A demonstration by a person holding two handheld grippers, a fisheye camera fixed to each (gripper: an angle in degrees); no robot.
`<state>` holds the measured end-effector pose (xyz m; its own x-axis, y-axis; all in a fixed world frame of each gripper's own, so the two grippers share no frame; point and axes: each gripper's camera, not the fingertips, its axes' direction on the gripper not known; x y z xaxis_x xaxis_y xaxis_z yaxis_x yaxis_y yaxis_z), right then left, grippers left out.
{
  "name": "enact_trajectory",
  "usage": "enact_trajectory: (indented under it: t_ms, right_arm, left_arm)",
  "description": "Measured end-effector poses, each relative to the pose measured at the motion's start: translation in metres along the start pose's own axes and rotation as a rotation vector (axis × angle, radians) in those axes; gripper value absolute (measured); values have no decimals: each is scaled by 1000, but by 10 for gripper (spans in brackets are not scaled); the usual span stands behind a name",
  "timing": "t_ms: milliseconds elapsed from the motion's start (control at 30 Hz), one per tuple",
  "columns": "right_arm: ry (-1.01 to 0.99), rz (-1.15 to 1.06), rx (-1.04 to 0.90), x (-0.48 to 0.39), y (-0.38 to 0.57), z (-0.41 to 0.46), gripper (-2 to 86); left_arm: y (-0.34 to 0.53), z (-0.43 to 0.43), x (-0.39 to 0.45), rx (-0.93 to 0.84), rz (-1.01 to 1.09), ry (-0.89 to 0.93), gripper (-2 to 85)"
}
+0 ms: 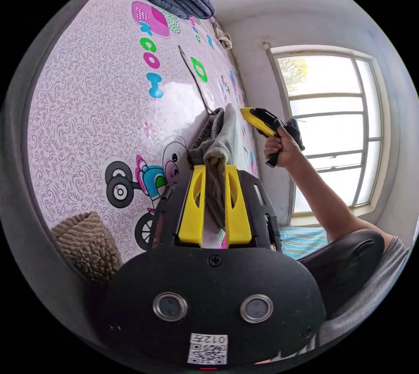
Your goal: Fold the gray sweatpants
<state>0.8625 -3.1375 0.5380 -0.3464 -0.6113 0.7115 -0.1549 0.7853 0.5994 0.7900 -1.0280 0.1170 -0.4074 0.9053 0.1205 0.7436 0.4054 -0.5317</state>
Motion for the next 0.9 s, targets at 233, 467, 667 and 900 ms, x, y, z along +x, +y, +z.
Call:
enact_trajectory:
  t_ms: [233, 467, 667, 900]
  right_arm:
    - [-127, 15, 1, 60, 79, -40, 74]
    - [-224, 219, 88, 213, 240, -125, 110]
    - [-440, 420, 119, 326, 360, -107, 137]
    - [-444, 368, 86, 328, 389, -73, 147]
  left_arm:
    - [-27, -23, -6, 41, -26, -46, 90]
    - [-63, -10, -29, -69, -85, 33, 133]
    - [-140, -11, -36, -121, -12, 37, 152]
    - [-202, 56, -25, -497, 144, -83, 172]
